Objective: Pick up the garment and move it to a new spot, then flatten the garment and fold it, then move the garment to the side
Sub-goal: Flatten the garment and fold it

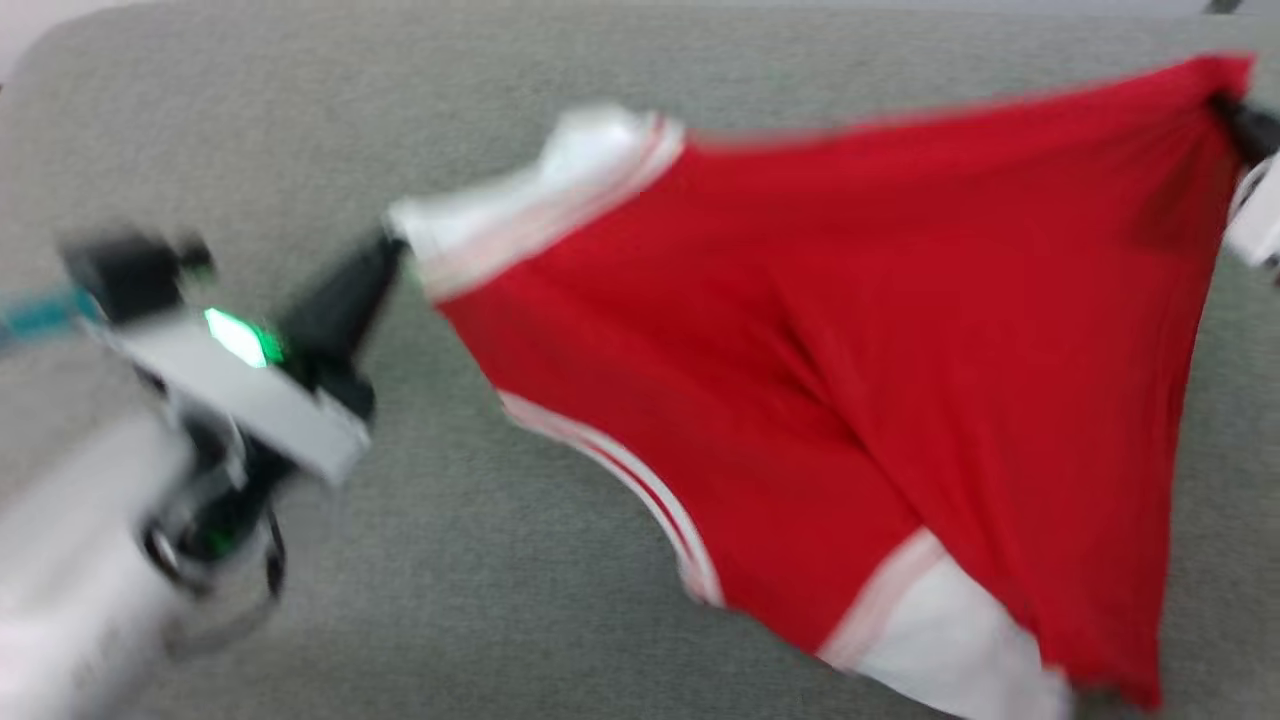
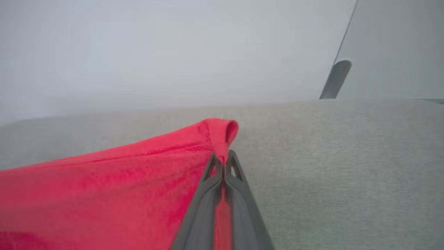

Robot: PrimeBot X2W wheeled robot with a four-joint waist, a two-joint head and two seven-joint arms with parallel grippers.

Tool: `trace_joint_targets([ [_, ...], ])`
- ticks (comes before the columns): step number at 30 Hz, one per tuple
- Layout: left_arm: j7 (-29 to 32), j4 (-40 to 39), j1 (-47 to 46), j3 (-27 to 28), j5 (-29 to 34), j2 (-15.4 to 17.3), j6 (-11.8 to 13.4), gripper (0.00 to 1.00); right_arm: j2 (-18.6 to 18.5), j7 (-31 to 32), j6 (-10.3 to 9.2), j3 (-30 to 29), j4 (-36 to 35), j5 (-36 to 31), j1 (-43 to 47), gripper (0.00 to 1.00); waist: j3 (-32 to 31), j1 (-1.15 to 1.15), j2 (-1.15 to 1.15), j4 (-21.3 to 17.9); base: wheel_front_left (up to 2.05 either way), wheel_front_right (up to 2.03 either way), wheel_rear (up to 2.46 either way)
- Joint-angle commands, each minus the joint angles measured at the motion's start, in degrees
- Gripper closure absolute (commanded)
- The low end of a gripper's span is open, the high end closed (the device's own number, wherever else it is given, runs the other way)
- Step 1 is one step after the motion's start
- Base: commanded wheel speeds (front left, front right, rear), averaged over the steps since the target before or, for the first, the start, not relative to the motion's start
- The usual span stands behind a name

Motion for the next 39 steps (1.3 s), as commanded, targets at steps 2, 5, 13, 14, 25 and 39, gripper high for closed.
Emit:
trace_joint_targets([
  [2, 1.7, 2.1, -5.4, 1.6, -1.6, 0.2, -0.1, 1.0, 1.1, -1.8, -0.04, -3.9, 1.5, -1.7, -3.5, 1.0, -0.4, 0.0, 0.0, -2.1, 0.0, 0.0, 0.0],
  [5, 4.6, 7.5, -13.4, 2.4, -1.3, -1.6, 0.0, 1.0, 2.3, -4.5, -0.05, -7.7, 3.5, -4.7, -8.0, 1.0, 0.4, 0.0, 0.0, -3.0, 0.0, 0.0, 0.0],
  [13, 7.9, 27.2, -36.4, 5.3, 0.2, -9.5, 0.2, 1.0, 5.4, -14.1, -0.08, -15.8, 8.4, -13.7, -22.7, 1.0, 4.0, 0.0, 0.0, -5.2, 0.0, 0.0, 0.0],
  [14, 7.7, 29.6, -39.0, 5.7, 0.3, -10.2, 0.1, 1.0, 5.8, -15.2, -0.08, -16.6, 9.1, -14.6, -24.4, 1.0, 4.5, 0.0, 0.0, -5.4, 0.0, 0.0, 0.0],
  [25, 4.4, 43.0, -62.2, 5.9, 4.0, -12.1, 0.1, 1.0, 9.4, -25.9, -0.26, -24.4, 14.8, -22.9, -40.0, 1.0, 7.5, 0.0, 0.0, -7.5, 0.0, 0.0, 0.0],
  [39, 2.5, 28.0, -39.6, 0.9, -7.8, -8.8, 0.0, 1.0, 9.5, -25.4, -0.06, -14.9, 22.4, -16.5, -29.7, 1.0, 9.7, 0.0, 0.0, -6.4, 0.0, 0.0, 0.0],
])
